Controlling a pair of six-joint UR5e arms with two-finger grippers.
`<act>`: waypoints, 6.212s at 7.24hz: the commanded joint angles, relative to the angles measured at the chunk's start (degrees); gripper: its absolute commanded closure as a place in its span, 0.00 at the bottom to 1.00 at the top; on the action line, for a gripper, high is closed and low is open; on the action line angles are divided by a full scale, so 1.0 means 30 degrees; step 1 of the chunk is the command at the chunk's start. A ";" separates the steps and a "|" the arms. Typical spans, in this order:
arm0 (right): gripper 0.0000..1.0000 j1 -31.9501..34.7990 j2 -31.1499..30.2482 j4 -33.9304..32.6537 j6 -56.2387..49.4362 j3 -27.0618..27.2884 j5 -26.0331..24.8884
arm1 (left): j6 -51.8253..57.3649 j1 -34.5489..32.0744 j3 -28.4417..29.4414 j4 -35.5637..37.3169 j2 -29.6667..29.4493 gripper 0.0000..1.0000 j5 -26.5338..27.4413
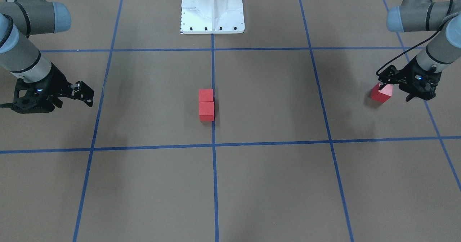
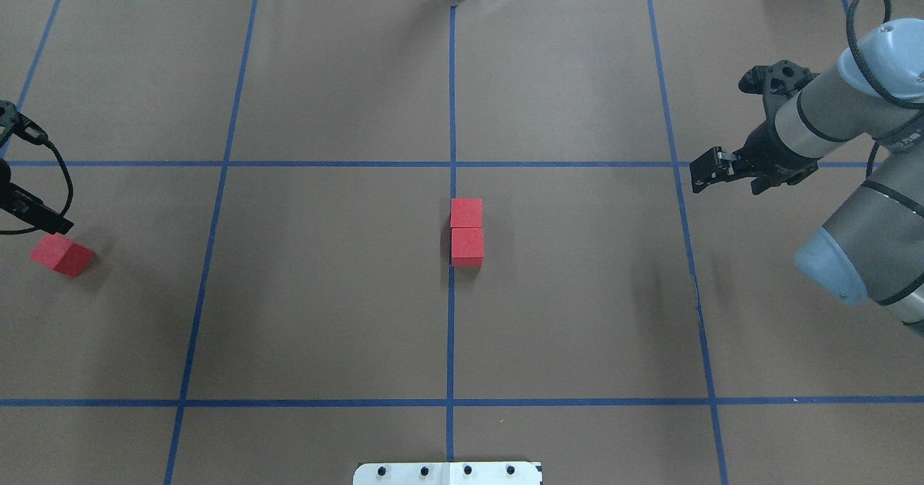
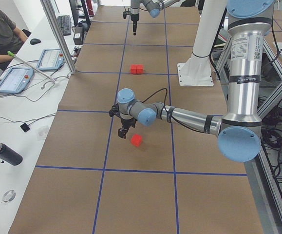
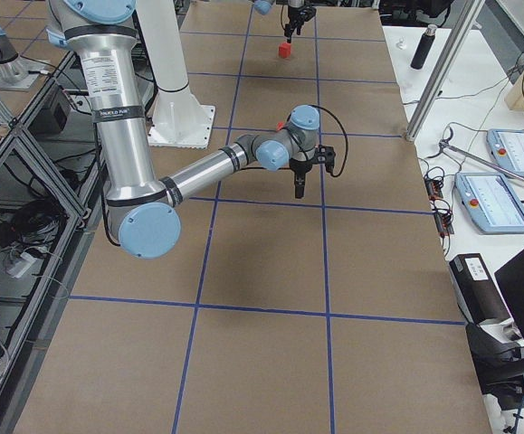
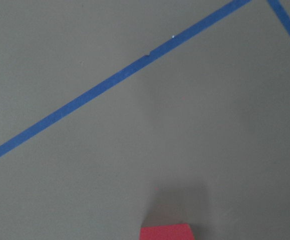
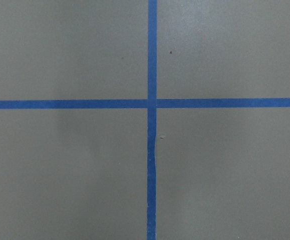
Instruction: Form red blocks into L shape at center
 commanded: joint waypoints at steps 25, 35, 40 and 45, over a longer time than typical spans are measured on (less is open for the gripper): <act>0.00 0.0005 -0.0105 0.0000 0.0207 0.0280 -0.0177 | -4.4720 0.8393 0.6030 0.5254 -1.6491 1.00 0.3739; 0.00 -0.0024 -0.0105 0.0000 0.0207 0.0192 -0.0177 | -4.8400 0.9125 0.6790 0.3822 -1.6753 1.00 0.4152; 0.00 -0.0024 -0.0134 -0.0029 0.0207 0.0192 -0.0177 | -4.9073 0.9125 0.6996 0.3116 -1.6723 1.00 0.4152; 0.00 -0.0024 -0.0163 0.0000 0.0236 0.0221 -0.0177 | -4.9747 0.9096 0.7260 0.2208 -1.6694 1.00 0.4152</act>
